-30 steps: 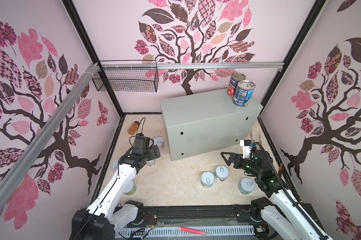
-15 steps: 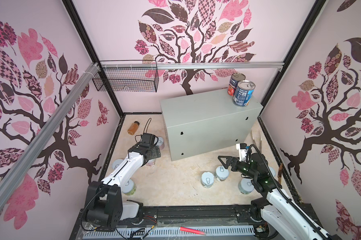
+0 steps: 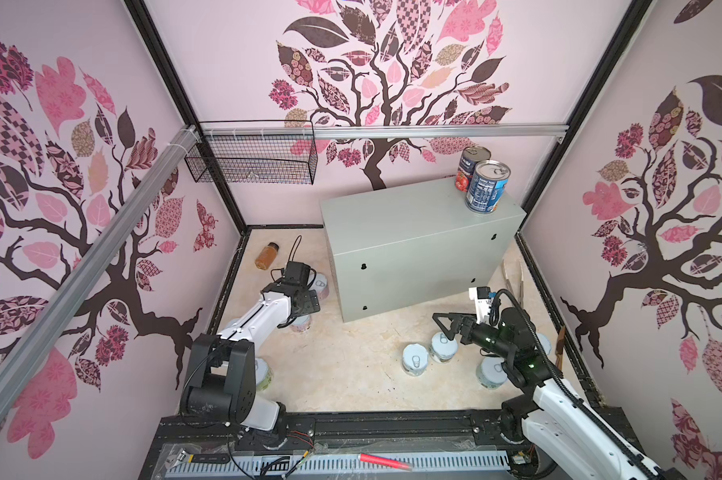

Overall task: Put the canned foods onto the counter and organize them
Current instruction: 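Close the left gripper on the pink pull-tab can rim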

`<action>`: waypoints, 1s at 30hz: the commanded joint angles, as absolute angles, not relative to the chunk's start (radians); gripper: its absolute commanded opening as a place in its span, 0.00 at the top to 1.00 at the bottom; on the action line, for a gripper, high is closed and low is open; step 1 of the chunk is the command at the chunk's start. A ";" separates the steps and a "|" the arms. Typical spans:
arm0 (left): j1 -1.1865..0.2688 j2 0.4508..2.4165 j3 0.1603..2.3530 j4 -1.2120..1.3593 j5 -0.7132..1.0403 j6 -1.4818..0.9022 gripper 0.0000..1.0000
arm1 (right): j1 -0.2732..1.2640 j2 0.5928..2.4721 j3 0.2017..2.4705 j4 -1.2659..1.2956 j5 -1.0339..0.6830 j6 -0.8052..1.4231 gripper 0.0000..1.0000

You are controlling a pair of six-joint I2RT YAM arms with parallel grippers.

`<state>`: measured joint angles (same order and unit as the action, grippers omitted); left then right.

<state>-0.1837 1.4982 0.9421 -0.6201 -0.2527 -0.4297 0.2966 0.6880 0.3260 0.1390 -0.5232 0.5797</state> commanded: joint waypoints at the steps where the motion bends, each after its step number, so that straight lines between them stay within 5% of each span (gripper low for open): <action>1: -0.181 1.524 0.941 -0.599 -0.225 -0.453 0.02 | 0.309 0.686 0.326 0.160 -0.537 0.578 0.00; 22: -0.182 1.609 0.926 -0.601 -0.160 -0.482 0.11 | 0.313 0.672 0.324 0.149 -0.530 0.570 0.00; 30: -0.184 1.572 0.920 -0.601 -0.142 -0.471 0.26 | 0.313 0.665 0.324 0.137 -0.519 0.564 0.00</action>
